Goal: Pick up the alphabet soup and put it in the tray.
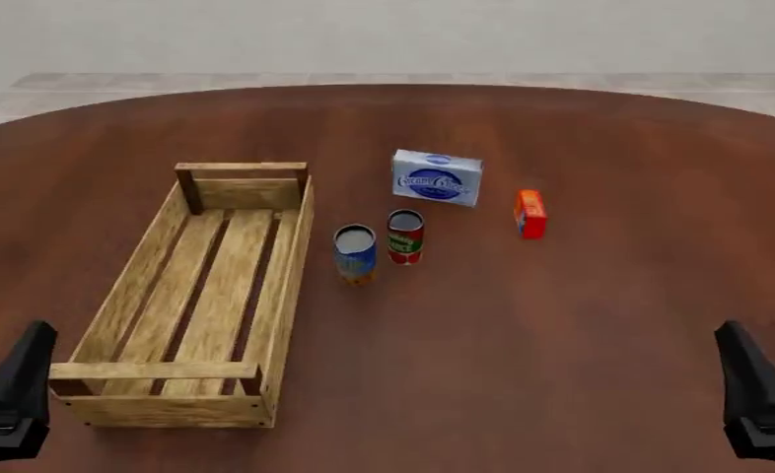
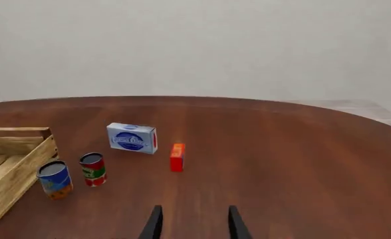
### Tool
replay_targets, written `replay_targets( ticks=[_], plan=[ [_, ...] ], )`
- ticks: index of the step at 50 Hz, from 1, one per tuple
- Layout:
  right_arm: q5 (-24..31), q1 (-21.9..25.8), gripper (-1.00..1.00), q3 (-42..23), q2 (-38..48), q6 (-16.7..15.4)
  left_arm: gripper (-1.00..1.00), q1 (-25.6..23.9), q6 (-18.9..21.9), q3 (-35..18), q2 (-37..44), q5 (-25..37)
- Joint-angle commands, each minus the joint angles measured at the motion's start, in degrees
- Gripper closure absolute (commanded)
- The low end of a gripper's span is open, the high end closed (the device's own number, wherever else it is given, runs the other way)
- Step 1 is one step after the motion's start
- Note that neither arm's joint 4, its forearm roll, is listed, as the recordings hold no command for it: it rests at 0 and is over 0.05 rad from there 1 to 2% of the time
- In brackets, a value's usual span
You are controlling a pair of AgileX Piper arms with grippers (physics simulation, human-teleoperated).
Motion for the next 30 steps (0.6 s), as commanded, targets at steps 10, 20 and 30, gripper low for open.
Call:
replay_targets(
  ticks=[10,20,30],
  plan=[
    [-6.38,6.03,-1.00,-2.90,10.82,-0.97,-1.00,0.00,0.00,0.00,0.00,0.00],
    [-13.62,11.84,-1.00,-4.95,25.79,-2.02,-1.00,0.00,0.00,0.00,0.00,0.00],
    [-30.40,12.77,-1.00,-2.83,41.99,-1.10,-1.00,0.00,0.00,0.00,0.00,0.00]
  ],
)
